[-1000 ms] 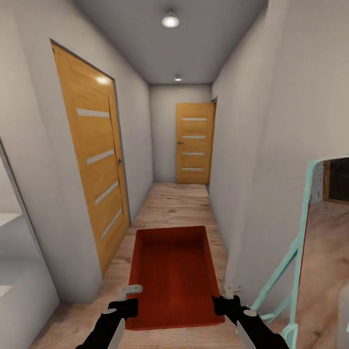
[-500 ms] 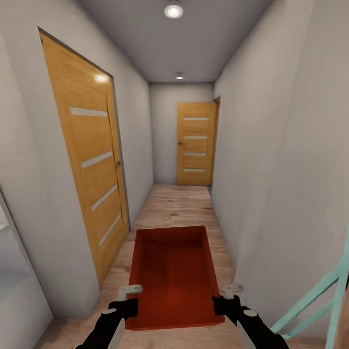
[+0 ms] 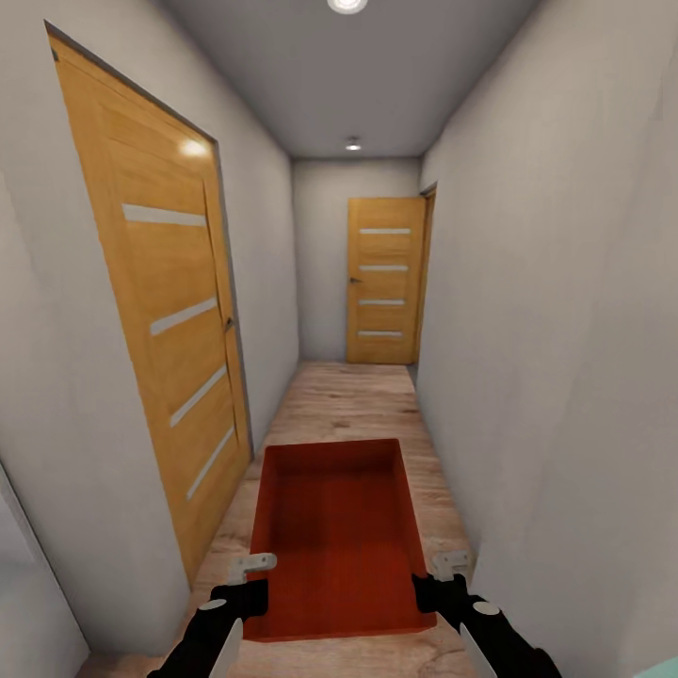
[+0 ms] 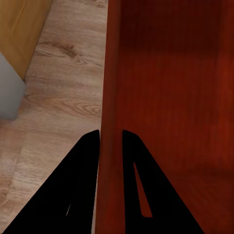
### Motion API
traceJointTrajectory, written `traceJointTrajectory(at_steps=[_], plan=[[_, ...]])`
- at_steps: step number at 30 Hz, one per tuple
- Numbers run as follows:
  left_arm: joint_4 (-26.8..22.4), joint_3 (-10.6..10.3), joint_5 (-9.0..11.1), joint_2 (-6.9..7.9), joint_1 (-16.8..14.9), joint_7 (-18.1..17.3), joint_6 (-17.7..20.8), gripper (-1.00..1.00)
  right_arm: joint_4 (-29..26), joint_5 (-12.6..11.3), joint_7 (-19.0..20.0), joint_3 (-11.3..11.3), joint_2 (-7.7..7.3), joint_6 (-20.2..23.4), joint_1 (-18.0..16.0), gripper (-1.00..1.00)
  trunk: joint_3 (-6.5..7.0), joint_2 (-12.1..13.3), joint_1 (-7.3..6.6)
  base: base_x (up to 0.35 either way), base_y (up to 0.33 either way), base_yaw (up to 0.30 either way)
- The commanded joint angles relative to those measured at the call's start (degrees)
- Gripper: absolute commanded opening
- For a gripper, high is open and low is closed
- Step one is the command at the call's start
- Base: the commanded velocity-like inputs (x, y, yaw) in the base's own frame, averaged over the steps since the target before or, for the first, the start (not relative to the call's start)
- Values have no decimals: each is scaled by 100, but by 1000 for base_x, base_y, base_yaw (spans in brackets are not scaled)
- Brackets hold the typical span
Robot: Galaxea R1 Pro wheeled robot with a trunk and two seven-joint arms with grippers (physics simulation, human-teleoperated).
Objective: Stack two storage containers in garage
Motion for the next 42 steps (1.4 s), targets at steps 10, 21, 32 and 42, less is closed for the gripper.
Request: traceJointTrajectory(at_steps=[10, 21, 32, 42], plan=[[-17, 25, -164, 1, -1, 84, -3, -100, -3, -51, 278, -44, 23, 25, 1, -100, -2, -4, 5, 316, 56, 0], [-16, 25, -164, 1, -1, 84, -3, -100, 0, -57, 278, -44, 23, 25, 1, -100, -2, -4, 5, 322, 6, 0], [-17, 25, -164, 1, -1, 84, -3, -100, -2, -61, 278, -44, 23, 25, 0, -100, -2, -4, 5, 328, 0, 0], [57, 24, -164, 1, -1, 84, -3, -100, -3, -60, 278, -35, 23, 25, 1, -100, -2, -4, 5, 328, 0, 0]])
